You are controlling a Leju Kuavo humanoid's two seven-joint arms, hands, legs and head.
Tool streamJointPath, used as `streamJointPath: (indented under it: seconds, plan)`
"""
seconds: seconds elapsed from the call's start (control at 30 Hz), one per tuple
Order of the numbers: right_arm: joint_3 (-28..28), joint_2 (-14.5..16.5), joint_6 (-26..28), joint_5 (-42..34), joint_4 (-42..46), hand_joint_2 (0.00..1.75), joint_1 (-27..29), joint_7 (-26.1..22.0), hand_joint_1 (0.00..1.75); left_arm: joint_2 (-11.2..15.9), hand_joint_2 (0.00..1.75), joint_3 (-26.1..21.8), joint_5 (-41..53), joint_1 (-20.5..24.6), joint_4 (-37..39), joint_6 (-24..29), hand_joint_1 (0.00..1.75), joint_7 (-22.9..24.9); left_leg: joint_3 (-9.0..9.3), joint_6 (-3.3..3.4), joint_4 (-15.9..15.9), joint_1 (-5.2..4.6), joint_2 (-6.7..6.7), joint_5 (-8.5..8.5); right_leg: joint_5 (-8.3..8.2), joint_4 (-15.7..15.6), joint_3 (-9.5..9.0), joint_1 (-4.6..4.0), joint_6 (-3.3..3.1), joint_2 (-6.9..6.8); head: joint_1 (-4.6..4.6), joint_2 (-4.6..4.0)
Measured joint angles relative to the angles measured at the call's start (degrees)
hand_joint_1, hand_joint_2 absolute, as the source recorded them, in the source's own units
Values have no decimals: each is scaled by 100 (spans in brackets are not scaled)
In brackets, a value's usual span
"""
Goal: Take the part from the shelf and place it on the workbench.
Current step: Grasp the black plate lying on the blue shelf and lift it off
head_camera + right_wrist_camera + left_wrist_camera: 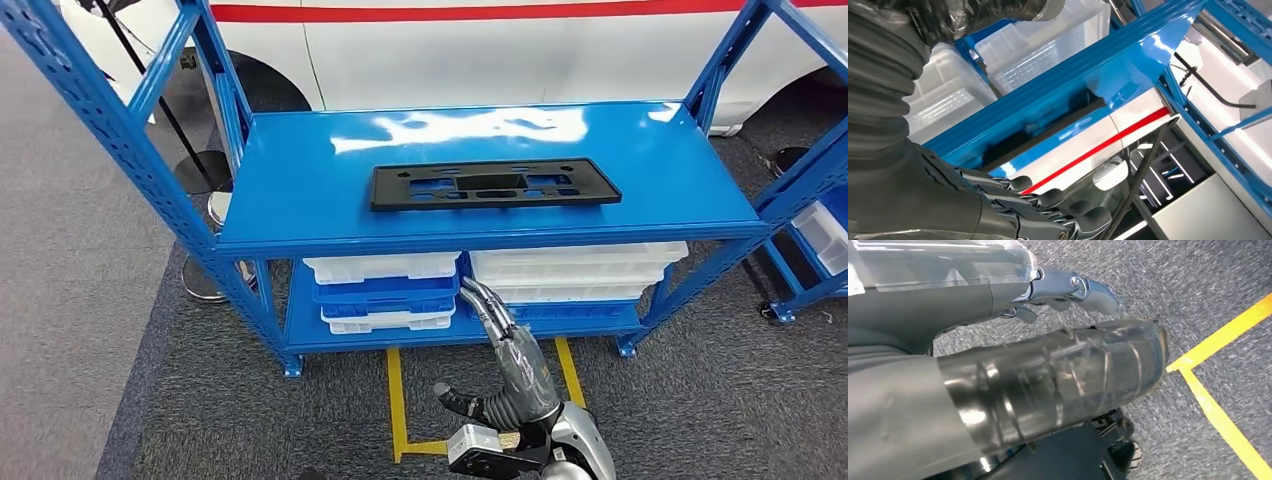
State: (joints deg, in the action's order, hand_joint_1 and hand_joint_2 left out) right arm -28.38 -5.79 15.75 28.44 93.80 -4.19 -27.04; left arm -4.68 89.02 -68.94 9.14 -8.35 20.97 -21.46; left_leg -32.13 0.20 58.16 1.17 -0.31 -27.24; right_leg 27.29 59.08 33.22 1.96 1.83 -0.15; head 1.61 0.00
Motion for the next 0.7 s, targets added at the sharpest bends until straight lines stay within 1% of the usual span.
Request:
streamJointPath:
  seconds: [0.03, 0.07, 0.1, 0.13, 0.17, 0.2, 0.23, 0.27, 0.3, 0.33, 0.37, 0.4, 0.43, 0.5, 0.53, 0.57, 0.6, 0.63, 0.67, 0.7]
  plan:
    - [2, 0, 1, 2, 1, 175, 1, -1, 0, 0, 0, 1, 15, 4, 0, 0, 0, 7, 7, 55, -20, 2, 5, 14, 83, 105, 45, 7, 16, 0, 1, 0]
    - [5, 0, 1, 3, 1, 175, 4, -1, 0, 0, 0, 1, 28, 10, 0, 0, 0, 13, 12, 105, -39, 4, 11, 27, 228, 330, 147, 8, 24, 1, 3, 0]
    - [8, 0, 1, 4, 1, 175, 11, -2, 0, 0, 0, 1, 40, 15, 0, 0, 0, 20, 10, 142, -43, -6, 16, 30, 414, 676, 305, 1, 22, 1, 4, 0]
    - [10, 0, 1, 4, 1, 175, 22, -3, 0, 0, 0, 1, 50, 16, 0, 1, 0, 28, 6, 168, -41, -24, 20, 29, 598, 1091, 503, -11, 19, 2, 3, 0]
    - [13, -1, 1, 4, 0, 175, 37, -3, 0, 0, 0, 1, 57, 12, 0, 1, 0, 33, 3, 182, -38, -44, 21, 27, 719, 1451, 679, -24, 12, 3, 3, 0]
    - [15, -1, 1, 4, -1, 175, 52, -3, 0, 0, 0, 1, 60, 8, 0, 1, 0, 36, 4, 193, -33, -64, 19, 23, 733, 1644, 780, -38, -4, 4, 2, 0]
    - [18, -2, 1, 4, -1, 175, 62, -3, 0, 0, 0, 1, 61, 6, 0, 1, 0, 37, 8, 200, -25, -82, 14, 18, 631, 1608, 770, -52, -32, 4, 2, 0]
    - [23, -2, 1, 4, -1, 175, 67, -3, 0, -1, 0, 1, 61, 7, 0, 1, 0, 37, 16, 205, -15, -97, 6, 10, 437, 1332, 644, -67, -70, 4, 2, 0]
    - [30, -2, 1, 4, 0, 175, 68, -4, 0, -4, 0, 1, 62, 9, 0, 1, 0, 37, 24, 207, -5, -108, -1, -1, 228, 917, 451, -90, -120, 5, 3, 0]
    - [37, -2, 1, 5, 1, 175, 66, -4, 0, -9, 0, 1, 62, 12, 0, 2, 0, 37, 24, 200, 9, -128, -5, -13, 85, 528, 267, -115, -166, 3, 2, 0]
    - [44, -2, 1, 5, 4, 175, 65, -4, 0, -14, 0, 1, 62, 13, 0, 2, 0, 38, 16, 186, 19, -137, -8, -21, 2, 245, 136, -140, -197, 4, 2, 0]
    - [51, -1, 1, 7, 8, 175, 66, -5, 0, -19, 0, 1, 62, 12, 0, 2, 0, 38, 5, 166, 26, -142, -8, -25, -15, 97, 74, -163, -216, 6, 1, 0]
    - [57, -1, 1, 8, 11, 175, 69, -5, 0, -20, 0, 1, 63, 12, 0, 2, 0, 39, -4, 141, 25, -145, -7, -23, -4, 68, 65, -178, -220, 10, 0, 0]
    - [66, 1, 0, 11, 19, 175, 75, -7, 0, -20, 0, 1, 64, 13, 1, 3, 0, 39, -5, 82, 38, -147, -4, -46, -33, 18, 54, -149, -249, 17, -1, 0]
    - [69, 3, -1, 13, 23, 175, 75, -7, 0, -20, 0, 1, 65, 16, 1, 5, 0, 39, -33, 52, 117, -149, -2, -115, -47, -11, 39, -127, -276, 12, -9, 0]
    - [70, 6, -1, 15, 28, 175, 73, -7, 0, -19, 0, 1, 66, 19, 2, 7, 0, 39, -112, 21, 308, -146, -1, -245, -61, -37, 26, -103, -303, 4, -15, 0]
    - [70, 9, -1, 16, 32, 175, 73, -7, 0, -17, 0, 1, 67, 19, 2, 8, 0, 39, -249, -7, 615, -128, 0, -427, -67, -49, 18, -97, -319, -7, -22, 0]
    - [71, 11, -2, 17, 34, 175, 74, -7, 0, -17, 0, 1, 67, 17, 2, 8, 0, 39, -424, -32, 996, -112, 2, -615, -67, -47, 23, -98, -328, -13, -28, 0]
    - [72, 13, -2, 17, 34, 175, 78, -7, 0, -17, 0, 1, 68, 11, 2, 8, 0, 40, -596, -55, 1364, -95, 2, -761, -67, -45, 28, -100, -330, -16, -28, 0]
    - [72, 13, -3, 17, 34, 175, 81, -7, 0, -17, 0, 1, 68, 5, 2, 8, 0, 40, -706, -74, 1588, -81, 2, -805, -67, -43, 29, -102, -329, -17, -28, 0]
